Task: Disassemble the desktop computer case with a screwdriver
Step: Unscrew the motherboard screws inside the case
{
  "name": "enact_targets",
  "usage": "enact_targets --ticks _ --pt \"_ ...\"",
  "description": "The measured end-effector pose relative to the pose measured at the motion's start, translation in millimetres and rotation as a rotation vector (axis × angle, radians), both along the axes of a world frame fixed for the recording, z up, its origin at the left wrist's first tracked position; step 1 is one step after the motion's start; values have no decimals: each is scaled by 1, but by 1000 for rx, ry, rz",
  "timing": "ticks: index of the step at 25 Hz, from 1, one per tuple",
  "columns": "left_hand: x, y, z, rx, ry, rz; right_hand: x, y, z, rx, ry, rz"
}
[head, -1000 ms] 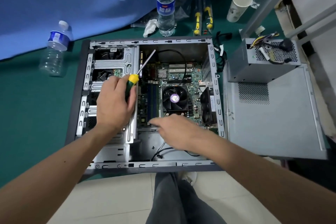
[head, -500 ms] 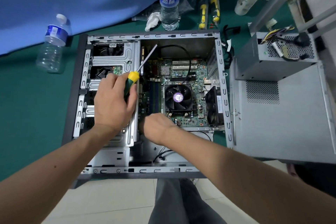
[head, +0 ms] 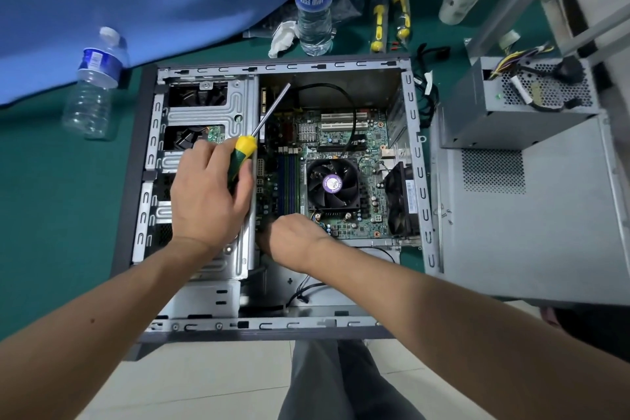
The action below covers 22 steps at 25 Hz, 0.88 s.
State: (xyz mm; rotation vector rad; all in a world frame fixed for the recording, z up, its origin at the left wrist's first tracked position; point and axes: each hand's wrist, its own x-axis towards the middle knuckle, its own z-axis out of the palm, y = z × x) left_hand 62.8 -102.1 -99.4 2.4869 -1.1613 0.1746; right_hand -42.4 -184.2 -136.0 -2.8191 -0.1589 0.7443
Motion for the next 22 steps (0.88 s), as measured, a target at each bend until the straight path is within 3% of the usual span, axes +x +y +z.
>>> enact_targets --ticks 16,22 --pt "0 0 -2 -15 1 -5 1 1 3 112 9 -95" --pt "1 1 -3 -19 -6 0 15 13 14 -38 -25 109"
